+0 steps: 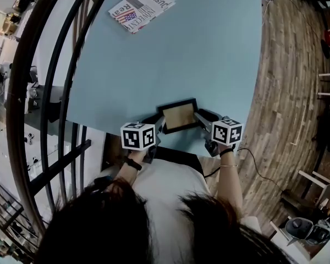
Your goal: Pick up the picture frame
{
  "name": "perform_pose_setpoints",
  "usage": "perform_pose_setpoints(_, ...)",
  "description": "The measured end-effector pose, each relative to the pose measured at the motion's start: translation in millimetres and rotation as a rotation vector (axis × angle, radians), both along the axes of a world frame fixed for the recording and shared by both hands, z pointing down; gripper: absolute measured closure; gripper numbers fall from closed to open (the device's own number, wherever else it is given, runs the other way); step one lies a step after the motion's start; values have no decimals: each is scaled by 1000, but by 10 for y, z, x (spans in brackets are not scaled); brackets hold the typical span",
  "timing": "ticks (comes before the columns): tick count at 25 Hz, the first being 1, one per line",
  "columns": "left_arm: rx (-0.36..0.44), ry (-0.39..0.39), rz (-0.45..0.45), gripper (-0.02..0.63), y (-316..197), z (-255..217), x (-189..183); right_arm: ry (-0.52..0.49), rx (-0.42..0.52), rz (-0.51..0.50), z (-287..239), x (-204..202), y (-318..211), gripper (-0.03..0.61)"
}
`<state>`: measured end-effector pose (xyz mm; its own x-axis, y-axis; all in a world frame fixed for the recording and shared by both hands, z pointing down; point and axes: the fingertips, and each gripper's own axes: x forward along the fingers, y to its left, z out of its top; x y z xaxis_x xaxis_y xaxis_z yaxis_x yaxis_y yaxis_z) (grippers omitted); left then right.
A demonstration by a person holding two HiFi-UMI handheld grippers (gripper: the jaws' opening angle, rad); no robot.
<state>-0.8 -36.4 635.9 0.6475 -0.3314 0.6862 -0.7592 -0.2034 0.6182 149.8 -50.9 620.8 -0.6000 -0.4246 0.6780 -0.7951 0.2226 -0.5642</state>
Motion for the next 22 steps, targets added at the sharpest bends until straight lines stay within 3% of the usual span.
perform_pose_setpoints(6, 0, 0, -1, 472, -4, 1, 11, -142, -115, -21, 24, 24, -7, 469)
perform_pose_setpoints(13, 6, -7, -5, 472, 0, -8, -21, -368, -293, -156, -52, -68, 185, 469)
perform_pose_setpoints(18, 0, -1, -8, 473, -7, -8, -38, -504, -364, -173, -94, -46, 139, 469)
perform_pose_setpoints(22, 0, 1, -16, 473, -5, -17, -40, -557, -432, -210, -96, -42, 152, 471)
